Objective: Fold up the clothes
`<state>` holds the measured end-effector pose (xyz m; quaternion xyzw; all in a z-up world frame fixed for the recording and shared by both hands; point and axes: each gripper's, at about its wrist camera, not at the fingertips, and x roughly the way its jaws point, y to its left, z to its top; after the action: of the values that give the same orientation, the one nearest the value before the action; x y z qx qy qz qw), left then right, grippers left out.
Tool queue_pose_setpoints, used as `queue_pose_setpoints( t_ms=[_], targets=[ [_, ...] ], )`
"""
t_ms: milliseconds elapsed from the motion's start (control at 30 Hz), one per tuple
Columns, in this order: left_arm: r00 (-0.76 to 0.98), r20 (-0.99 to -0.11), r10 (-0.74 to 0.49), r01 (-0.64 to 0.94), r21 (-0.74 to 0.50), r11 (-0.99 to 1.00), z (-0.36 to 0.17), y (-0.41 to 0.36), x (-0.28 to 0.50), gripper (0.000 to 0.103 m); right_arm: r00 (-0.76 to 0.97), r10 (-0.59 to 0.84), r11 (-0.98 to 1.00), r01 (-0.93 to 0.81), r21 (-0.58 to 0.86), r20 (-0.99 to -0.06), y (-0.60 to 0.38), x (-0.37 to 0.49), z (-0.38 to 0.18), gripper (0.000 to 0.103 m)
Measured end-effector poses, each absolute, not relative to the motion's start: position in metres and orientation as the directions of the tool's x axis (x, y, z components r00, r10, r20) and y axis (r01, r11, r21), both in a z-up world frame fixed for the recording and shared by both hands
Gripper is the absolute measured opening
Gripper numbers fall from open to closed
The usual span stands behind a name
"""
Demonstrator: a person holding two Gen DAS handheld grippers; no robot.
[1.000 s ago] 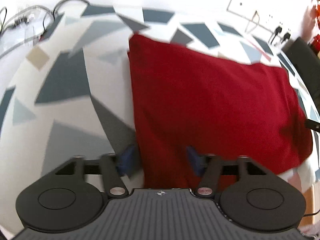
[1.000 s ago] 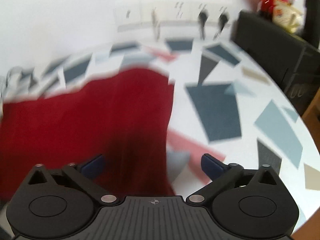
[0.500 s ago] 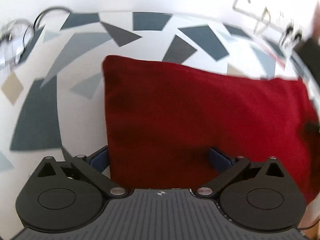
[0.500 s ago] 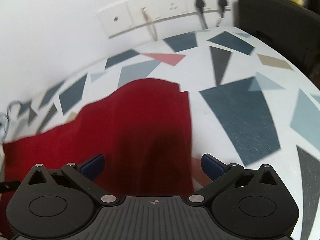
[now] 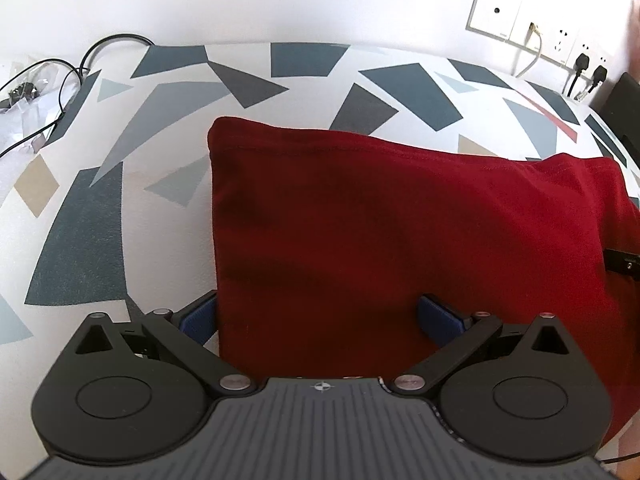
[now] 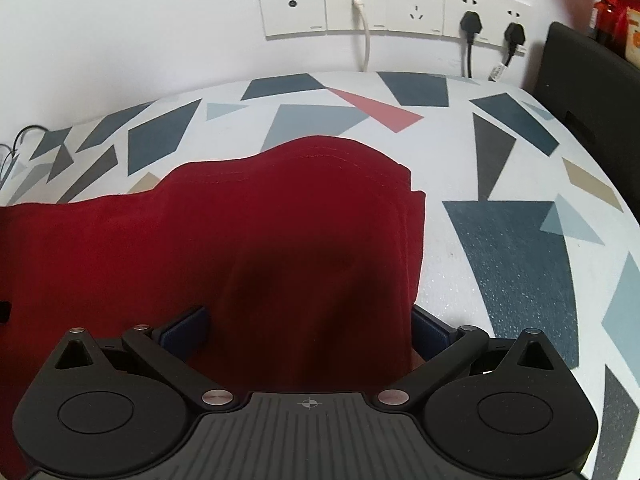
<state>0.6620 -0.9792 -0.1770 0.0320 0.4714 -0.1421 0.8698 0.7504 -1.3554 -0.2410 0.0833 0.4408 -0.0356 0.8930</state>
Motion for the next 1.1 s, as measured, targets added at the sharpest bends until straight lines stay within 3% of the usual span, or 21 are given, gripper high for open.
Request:
queue_pose_setpoints(
  t_ms=[267,433,1100],
  targets=[
    [0.513,-0.838,-0.187,0.232,-0.075,0.970,-0.176,-0.981,0.660,0.103,0.632,0.071,0.948,0.199,0.250,-0.772,-1.389,0.748,-0.237,0.102],
    [0.512,-0.841,-0.177,0.226,-0.066,0.972,-0.176,-0.984,0.662,0.103,0.594,0.026,0.981,0.140,0.136,-0.804,-1.372,0.756,-0.239,0.102],
    [0.490,-0.859,-0.152,0.187,-0.067,0.980,-0.174,-0.988,0.667,0.103,0.606,0.025,0.988,0.109,0.114,-0.795,-1.349,0.758,-0.242,0.102]
  ],
)
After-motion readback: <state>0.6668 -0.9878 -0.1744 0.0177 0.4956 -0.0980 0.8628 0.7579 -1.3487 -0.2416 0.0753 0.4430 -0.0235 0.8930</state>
